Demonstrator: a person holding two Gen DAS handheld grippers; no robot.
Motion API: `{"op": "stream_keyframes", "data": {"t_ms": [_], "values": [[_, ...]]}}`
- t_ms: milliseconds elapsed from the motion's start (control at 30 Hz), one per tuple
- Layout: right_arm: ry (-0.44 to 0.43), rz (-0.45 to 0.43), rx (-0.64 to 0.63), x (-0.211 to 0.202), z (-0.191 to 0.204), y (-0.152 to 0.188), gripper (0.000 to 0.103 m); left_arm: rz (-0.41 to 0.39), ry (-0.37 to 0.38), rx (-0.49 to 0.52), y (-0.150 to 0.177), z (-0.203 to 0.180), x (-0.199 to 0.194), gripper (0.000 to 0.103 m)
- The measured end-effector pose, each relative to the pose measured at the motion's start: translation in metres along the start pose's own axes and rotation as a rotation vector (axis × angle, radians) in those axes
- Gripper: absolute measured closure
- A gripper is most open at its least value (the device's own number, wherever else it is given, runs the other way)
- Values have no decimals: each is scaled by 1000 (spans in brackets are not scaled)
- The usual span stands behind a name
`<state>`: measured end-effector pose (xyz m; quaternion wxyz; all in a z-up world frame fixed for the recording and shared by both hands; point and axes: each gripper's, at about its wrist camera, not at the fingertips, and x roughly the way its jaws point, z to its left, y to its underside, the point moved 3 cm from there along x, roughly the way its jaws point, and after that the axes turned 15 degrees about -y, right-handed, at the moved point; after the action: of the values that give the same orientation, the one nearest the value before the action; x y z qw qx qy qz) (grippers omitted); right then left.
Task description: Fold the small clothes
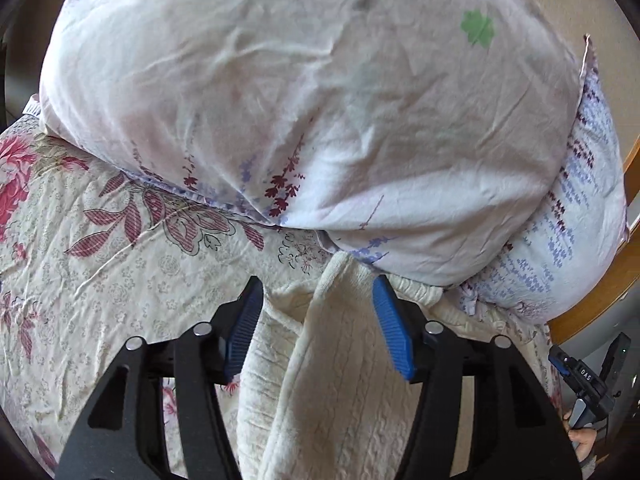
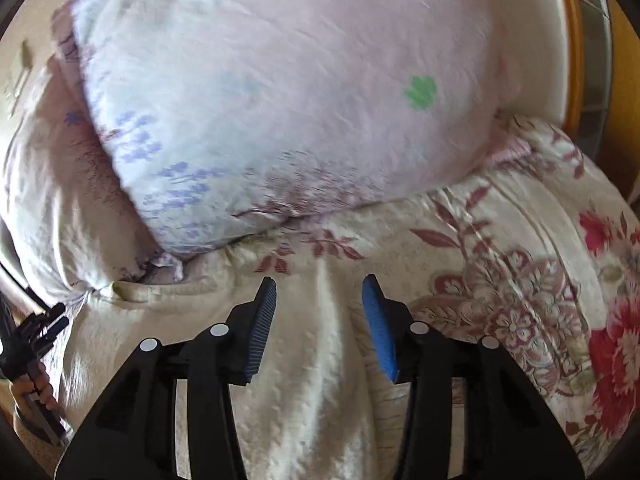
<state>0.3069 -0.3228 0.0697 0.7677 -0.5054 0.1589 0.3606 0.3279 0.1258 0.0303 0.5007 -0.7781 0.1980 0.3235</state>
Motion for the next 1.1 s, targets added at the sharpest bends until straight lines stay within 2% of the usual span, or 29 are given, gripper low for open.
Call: {"op": "stream_keyframes", "data": {"t_ms": [100,233,333,467,500,600,633,767,900,967,1100], "values": [[-100,97,-178,22,54,1,56,-26,27,28,16,3,-19,42],[-135,241,-399,69,120,22,57,-92,53,105,39,-3,-27,42],[-130,310,-451,100,142,31,60,-90,66,145,43,-6,-22,42],[-145,386,-420,124,144,40,60,-39,82,161,44,-1,-14,42],[-154,409,-411,130,142,43,65,-32,87,159,45,0,-13,41],[-203,416,-412,127,144,49,93,-31,84,142,45,2,-12,38],[-181,410,-434,123,146,51,95,-28,82,137,45,2,-11,38],[-148,352,-466,119,155,49,97,-34,84,119,45,4,-13,37],[-126,276,-446,119,157,31,101,-55,86,111,44,5,-16,31],[-126,289,-436,128,156,28,101,-47,83,111,44,5,-14,31],[-90,370,-447,155,155,38,101,-27,75,110,44,4,-9,31]]}}
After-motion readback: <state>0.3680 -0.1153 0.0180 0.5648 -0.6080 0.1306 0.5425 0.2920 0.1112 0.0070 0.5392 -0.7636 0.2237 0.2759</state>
